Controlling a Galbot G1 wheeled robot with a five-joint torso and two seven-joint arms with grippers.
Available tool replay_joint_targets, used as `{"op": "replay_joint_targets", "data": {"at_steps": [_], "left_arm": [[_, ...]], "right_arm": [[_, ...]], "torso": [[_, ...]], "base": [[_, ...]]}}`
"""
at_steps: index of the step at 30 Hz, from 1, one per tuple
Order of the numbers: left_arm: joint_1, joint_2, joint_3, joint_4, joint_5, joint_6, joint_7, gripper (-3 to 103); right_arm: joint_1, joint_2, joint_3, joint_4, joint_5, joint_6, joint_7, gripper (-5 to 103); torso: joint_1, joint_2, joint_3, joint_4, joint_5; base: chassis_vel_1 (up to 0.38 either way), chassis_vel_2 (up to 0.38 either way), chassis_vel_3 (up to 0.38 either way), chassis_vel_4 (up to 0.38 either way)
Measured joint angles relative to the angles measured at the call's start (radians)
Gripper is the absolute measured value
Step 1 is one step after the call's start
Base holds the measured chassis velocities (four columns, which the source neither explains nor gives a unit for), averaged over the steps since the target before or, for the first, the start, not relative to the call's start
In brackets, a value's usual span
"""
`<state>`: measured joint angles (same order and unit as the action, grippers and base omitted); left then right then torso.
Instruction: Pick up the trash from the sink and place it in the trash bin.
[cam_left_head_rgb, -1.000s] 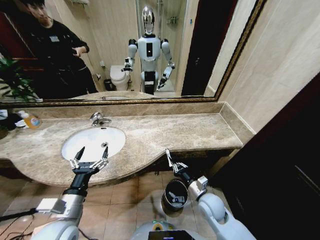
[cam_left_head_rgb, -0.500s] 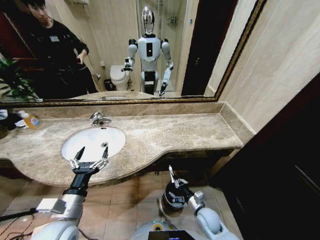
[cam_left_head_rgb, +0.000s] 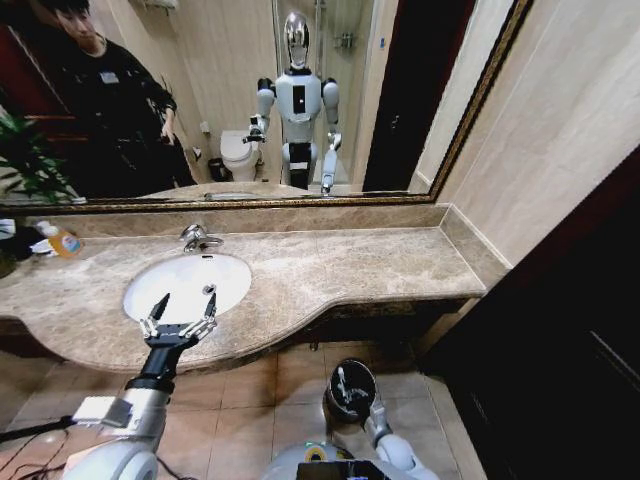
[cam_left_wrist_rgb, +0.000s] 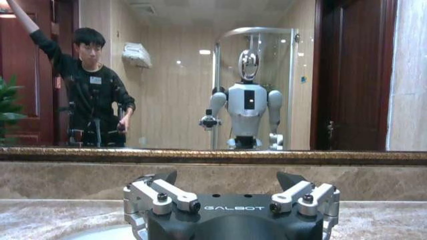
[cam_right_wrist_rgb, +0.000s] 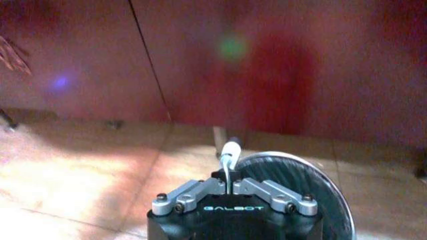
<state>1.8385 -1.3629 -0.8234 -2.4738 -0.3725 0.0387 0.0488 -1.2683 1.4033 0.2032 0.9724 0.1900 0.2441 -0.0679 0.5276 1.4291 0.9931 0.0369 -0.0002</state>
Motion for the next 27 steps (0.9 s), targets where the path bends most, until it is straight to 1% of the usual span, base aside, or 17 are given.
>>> {"op": "replay_joint_targets", "data": {"at_steps": [5, 14, 15, 18, 20, 22, 23, 26, 27], "left_arm": [[0.0, 0.0, 0.0, 0.0, 0.0, 0.0, 0.0, 100], [0.0, 0.0, 0.0, 0.0, 0.0, 0.0, 0.0, 100], [0.0, 0.0, 0.0, 0.0, 0.0, 0.0, 0.0, 100], [0.0, 0.0, 0.0, 0.0, 0.0, 0.0, 0.0, 100], [0.0, 0.0, 0.0, 0.0, 0.0, 0.0, 0.0, 100], [0.0, 0.0, 0.0, 0.0, 0.0, 0.0, 0.0, 100], [0.0, 0.0, 0.0, 0.0, 0.0, 0.0, 0.0, 100], [0.0, 0.0, 0.0, 0.0, 0.0, 0.0, 0.0, 100], [0.0, 0.0, 0.0, 0.0, 0.0, 0.0, 0.0, 100]], "right_arm": [[0.046, 0.009, 0.0, -0.082, -0.016, 0.03, 0.026, 1], [0.068, 0.008, 0.002, -0.094, -0.016, 0.027, 0.049, 1], [0.068, 0.006, 0.002, -0.093, -0.018, 0.026, 0.05, -2], [0.069, 0.002, 0.002, -0.092, -0.022, 0.024, 0.05, 14], [0.07, 0.002, 0.002, -0.092, -0.023, 0.024, 0.05, 14], [0.072, 0.002, 0.002, -0.092, -0.024, 0.024, 0.051, 25], [0.072, 0.002, 0.002, -0.092, -0.024, 0.024, 0.051, 25], [0.08, 0.002, 0.002, -0.094, -0.024, 0.024, 0.059, 41], [0.08, 0.002, 0.002, -0.094, -0.024, 0.024, 0.059, 41]], "torso": [[0.0, 0.0, 0.0, 0.0, 0.0], [0.0, 0.0, 0.0, 0.0, 0.0001], [0.0, 0.0, 0.0, 0.0, 0.0001], [0.0, 0.0, 0.0, 0.0, 0.0001], [0.0, 0.0, 0.0, -0.0001, 0.0], [0.0, 0.0, 0.0, -0.0001, 0.0001], [0.0, 0.0, 0.0, -0.0001, 0.0001], [0.0, 0.0, 0.0, 0.0, 0.0001], [0.0, 0.0, 0.0, 0.0, 0.0001]], "base": [[0.0, 0.0, 0.0, 0.0], [0.0, 0.0, 0.0, 0.0], [0.0, 0.0, 0.0, 0.0], [0.0, 0.0, 0.0, 0.0], [0.0, 0.0, 0.0, 0.0], [0.0, 0.0, 0.0, 0.0], [0.0, 0.0, 0.0, 0.0], [0.0, 0.0, 0.0, 0.0], [0.0, 0.0, 0.0, 0.0]]}}
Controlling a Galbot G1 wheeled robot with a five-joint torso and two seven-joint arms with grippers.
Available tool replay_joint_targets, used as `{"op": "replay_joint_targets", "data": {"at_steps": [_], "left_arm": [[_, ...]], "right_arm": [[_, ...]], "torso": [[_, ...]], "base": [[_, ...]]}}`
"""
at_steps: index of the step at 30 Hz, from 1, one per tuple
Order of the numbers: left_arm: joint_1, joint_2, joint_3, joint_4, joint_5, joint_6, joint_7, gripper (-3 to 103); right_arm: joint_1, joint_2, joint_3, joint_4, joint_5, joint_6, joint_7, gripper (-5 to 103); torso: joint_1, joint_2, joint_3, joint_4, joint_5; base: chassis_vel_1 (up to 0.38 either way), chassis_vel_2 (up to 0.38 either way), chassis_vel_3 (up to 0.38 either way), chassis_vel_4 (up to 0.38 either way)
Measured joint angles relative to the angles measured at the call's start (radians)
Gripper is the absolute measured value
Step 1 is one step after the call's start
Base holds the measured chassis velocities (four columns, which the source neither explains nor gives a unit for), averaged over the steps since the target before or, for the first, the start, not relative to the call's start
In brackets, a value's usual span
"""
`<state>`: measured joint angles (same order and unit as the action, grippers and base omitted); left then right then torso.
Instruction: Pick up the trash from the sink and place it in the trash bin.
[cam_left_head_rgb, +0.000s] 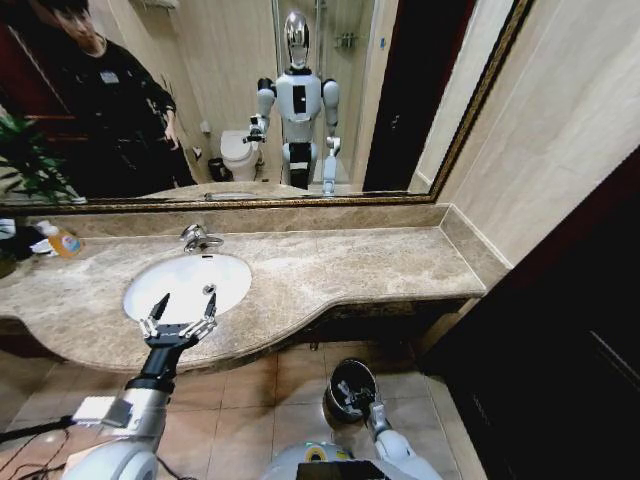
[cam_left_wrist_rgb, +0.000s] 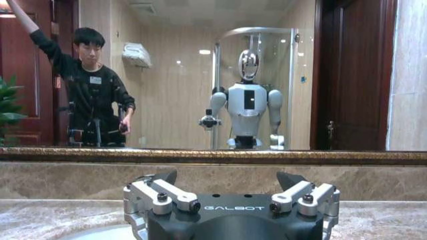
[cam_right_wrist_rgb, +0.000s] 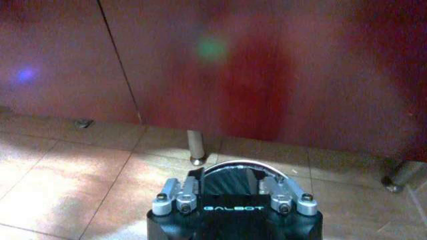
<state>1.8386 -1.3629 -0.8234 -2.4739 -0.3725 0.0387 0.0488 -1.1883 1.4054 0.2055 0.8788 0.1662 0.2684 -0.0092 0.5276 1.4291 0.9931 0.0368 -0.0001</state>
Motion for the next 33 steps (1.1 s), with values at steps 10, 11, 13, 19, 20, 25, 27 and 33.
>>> {"op": "replay_joint_targets", "data": {"at_steps": [10, 11, 13, 19, 20, 25, 27, 33], "left_arm": [[0.0, 0.0, 0.0, 0.0, 0.0, 0.0, 0.0, 100], [0.0, 0.0, 0.0, 0.0, 0.0, 0.0, 0.0, 100], [0.0, 0.0, 0.0, 0.0, 0.0, 0.0, 0.0, 100], [0.0, 0.0, 0.0, 0.0, 0.0, 0.0, 0.0, 100], [0.0, 0.0, 0.0, 0.0, 0.0, 0.0, 0.0, 100], [0.0, 0.0, 0.0, 0.0, 0.0, 0.0, 0.0, 100], [0.0, 0.0, 0.0, 0.0, 0.0, 0.0, 0.0, 100], [0.0, 0.0, 0.0, 0.0, 0.0, 0.0, 0.0, 100]], "right_arm": [[-0.003, 0.0, 0.0, -0.001, 0.003, 0.0, 0.005, 79], [-0.004, 0.0, 0.0, -0.001, 0.003, 0.0, 0.005, 84], [-0.005, -0.001, 0.0, 0.0, 0.003, 0.0, 0.006, 90], [-0.013, -0.004, 0.002, 0.014, 0.007, 0.0, 0.013, 100], [-0.016, -0.008, 0.003, 0.021, 0.009, -0.002, 0.013, 100], [-0.03, -0.016, 0.006, 0.049, 0.018, -0.014, 0.019, 100], [-0.038, -0.02, 0.008, 0.071, 0.025, -0.025, 0.028, 100], [-0.08, -0.052, 0.023, 0.207, 0.05, -0.073, 0.058, 100]], "torso": [[0.0, 0.0, 0.0, 0.0, 0.0], [0.0, 0.0, 0.0, 0.0, 0.0], [0.0, 0.0, 0.0, 0.0, 0.0], [0.0, 0.0, 0.0, 0.0, 0.0], [0.0, 0.0, 0.0, 0.0, 0.0], [0.0, 0.0, 0.0, 0.0, 0.0], [0.0, 0.0, 0.0, 0.0, 0.0], [0.0, 0.0, 0.0, 0.0, 0.0003]], "base": [[0.0, 0.0, 0.0, 0.0], [0.0, 0.0, 0.0, 0.0], [0.0, 0.0, 0.0, 0.0], [0.0, 0.0, 0.0, 0.0], [0.0, 0.0, 0.0, 0.0], [0.0, 0.0, 0.0, 0.0], [0.0, 0.0, 0.0, 0.0], [0.0, 0.0, 0.0, 0.0]]}}
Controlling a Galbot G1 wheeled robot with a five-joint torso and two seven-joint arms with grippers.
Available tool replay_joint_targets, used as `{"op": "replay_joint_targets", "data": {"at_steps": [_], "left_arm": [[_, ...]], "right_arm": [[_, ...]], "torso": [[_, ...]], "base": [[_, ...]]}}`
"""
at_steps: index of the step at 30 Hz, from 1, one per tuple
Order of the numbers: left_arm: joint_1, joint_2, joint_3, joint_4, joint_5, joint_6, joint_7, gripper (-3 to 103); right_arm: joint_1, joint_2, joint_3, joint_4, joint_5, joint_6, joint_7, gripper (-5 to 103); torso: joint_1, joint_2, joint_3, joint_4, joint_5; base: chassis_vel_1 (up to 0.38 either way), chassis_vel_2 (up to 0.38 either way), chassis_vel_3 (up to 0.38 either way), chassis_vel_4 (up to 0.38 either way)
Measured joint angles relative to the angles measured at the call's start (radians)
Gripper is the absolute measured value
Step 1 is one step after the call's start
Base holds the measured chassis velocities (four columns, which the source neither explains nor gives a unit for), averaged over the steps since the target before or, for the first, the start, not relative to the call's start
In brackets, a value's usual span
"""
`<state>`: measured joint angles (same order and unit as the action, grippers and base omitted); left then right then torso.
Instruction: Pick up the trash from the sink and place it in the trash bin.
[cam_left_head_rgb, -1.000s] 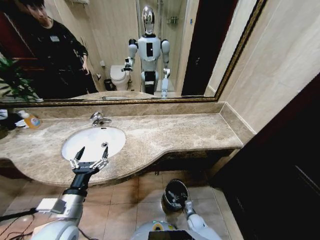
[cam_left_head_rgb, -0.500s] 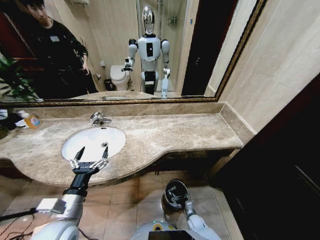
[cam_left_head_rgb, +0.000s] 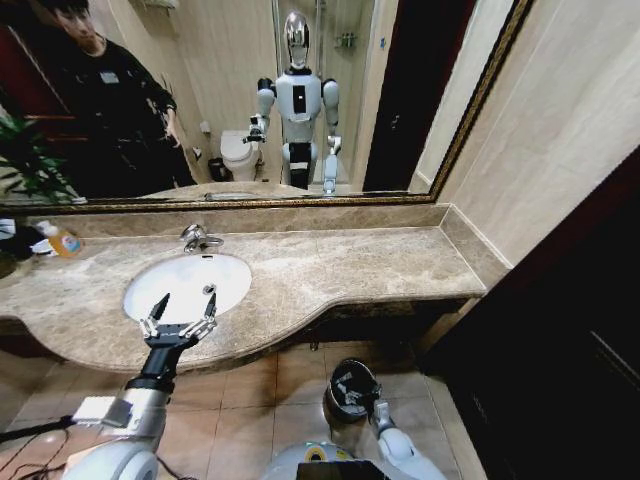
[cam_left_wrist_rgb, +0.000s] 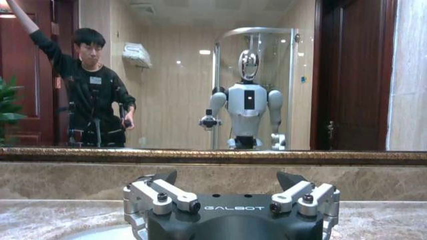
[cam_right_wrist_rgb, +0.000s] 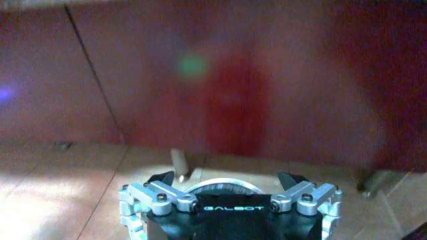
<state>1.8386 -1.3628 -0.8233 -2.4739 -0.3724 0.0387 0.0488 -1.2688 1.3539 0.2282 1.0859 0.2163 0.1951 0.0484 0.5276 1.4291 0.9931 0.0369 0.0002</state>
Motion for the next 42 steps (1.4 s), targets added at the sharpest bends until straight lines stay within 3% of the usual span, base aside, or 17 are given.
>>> {"op": "replay_joint_targets", "data": {"at_steps": [8, 13, 20, 33, 42], "left_arm": [[0.0, 0.0, 0.0, 0.0, 0.0, 0.0, 0.0, 100], [0.0, 0.0, 0.0, 0.0, 0.0, 0.0, 0.0, 100], [0.0, 0.0, 0.0, 0.0, 0.0, 0.0, 0.0, 100], [0.0, 0.0, 0.0, 0.0, 0.0, 0.0, 0.0, 100], [0.0, 0.0, 0.0, 0.0, 0.0, 0.0, 0.0, 100]], "right_arm": [[-0.098, -0.069, 0.054, 0.269, 0.068, -0.109, 0.016, 100], [-0.147, -0.071, 0.152, 0.39, 0.036, -0.123, 0.007, 100], [-0.222, -0.111, 0.224, 0.598, 0.101, -0.131, 0.002, 100], [-0.258, -0.034, 0.319, 0.914, 0.116, -0.156, 0.002, 100], [-0.297, -0.028, 0.329, 1.024, 0.11, -0.163, 0.001, 100]], "torso": [[0.0, 0.0, 0.0, 0.0, -0.0003], [0.0, 0.0, 0.0, 0.0, -0.0001], [0.0, 0.0, 0.0, -0.0001, 0.0], [0.0, 0.0, 0.0, 0.0, -0.0002], [0.0, 0.0, 0.0, -0.0001, -0.0003]], "base": [[0.0, 0.0, 0.0, 0.0], [0.0, 0.0, 0.0, 0.0], [0.0, 0.0, 0.0, 0.0], [0.0, 0.0, 0.0, 0.0], [0.0, 0.0, 0.0, 0.0]]}}
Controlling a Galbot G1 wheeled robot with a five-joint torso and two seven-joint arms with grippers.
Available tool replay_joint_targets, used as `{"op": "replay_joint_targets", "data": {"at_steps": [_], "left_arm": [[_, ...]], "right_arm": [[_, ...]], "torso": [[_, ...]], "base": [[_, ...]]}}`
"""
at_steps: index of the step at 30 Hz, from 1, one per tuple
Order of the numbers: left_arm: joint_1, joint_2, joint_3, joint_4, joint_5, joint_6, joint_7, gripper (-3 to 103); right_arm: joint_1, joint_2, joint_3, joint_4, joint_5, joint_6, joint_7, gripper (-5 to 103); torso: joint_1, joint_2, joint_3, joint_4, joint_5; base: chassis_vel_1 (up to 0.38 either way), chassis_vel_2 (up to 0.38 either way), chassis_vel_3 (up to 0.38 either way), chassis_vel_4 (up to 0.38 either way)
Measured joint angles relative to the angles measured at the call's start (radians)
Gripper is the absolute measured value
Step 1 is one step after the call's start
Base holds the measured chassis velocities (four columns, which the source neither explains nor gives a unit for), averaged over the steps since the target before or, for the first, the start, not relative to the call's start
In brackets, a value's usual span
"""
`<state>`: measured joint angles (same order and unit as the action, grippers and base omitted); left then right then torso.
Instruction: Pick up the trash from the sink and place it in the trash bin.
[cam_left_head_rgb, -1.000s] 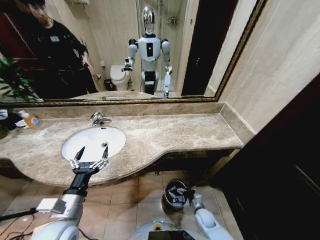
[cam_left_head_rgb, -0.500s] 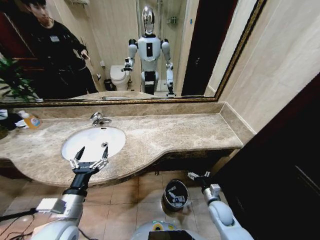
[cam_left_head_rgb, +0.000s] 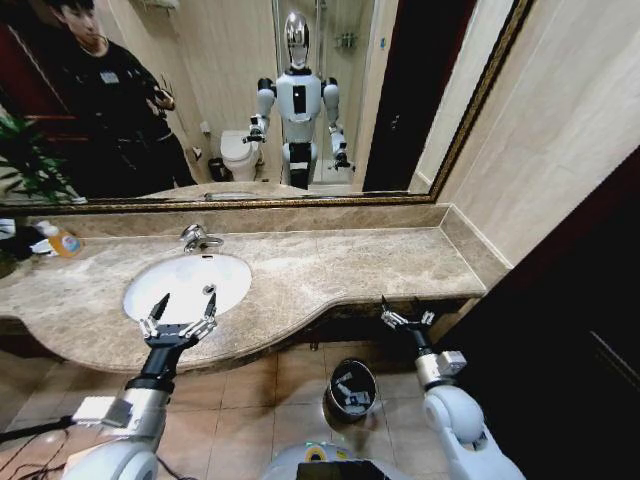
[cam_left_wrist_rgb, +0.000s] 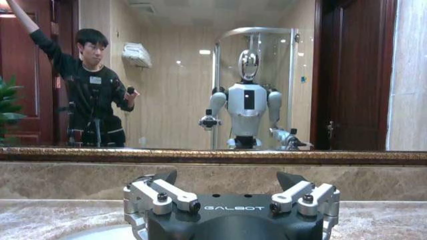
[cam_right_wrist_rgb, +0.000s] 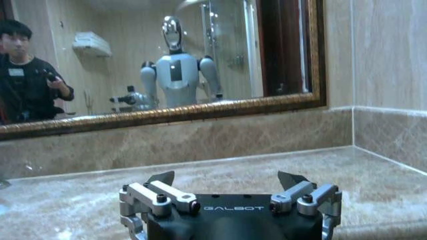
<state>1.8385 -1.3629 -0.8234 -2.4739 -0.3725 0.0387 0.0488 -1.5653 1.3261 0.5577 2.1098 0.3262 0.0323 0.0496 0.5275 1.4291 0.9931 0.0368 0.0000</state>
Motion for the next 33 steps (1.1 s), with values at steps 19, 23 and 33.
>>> {"op": "replay_joint_targets", "data": {"at_steps": [19, 23, 33], "left_arm": [[0.0, 0.0, 0.0, 0.0, 0.0, 0.0, 0.0, 100], [0.0, 0.0, 0.0, 0.0, 0.0, 0.0, 0.0, 100], [0.0, 0.0, 0.0, 0.0, 0.0, 0.0, 0.0, 100]], "right_arm": [[0.025, 0.001, 0.042, -0.027, 0.043, 0.03, -0.137, 100], [0.027, -0.002, 0.046, -0.029, 0.029, 0.026, -0.135, 100], [0.027, -0.003, 0.046, -0.03, 0.025, 0.026, -0.133, 100]], "torso": [[0.0, 0.0, 0.0, 0.0001, 0.0], [0.0, 0.0, 0.0, 0.0, 0.0], [0.0, 0.0, 0.0, 0.0, 0.0001]], "base": [[0.0, 0.0, 0.0, 0.0], [0.0, 0.0, 0.0, 0.0], [0.0, 0.0, 0.0, 0.0]]}}
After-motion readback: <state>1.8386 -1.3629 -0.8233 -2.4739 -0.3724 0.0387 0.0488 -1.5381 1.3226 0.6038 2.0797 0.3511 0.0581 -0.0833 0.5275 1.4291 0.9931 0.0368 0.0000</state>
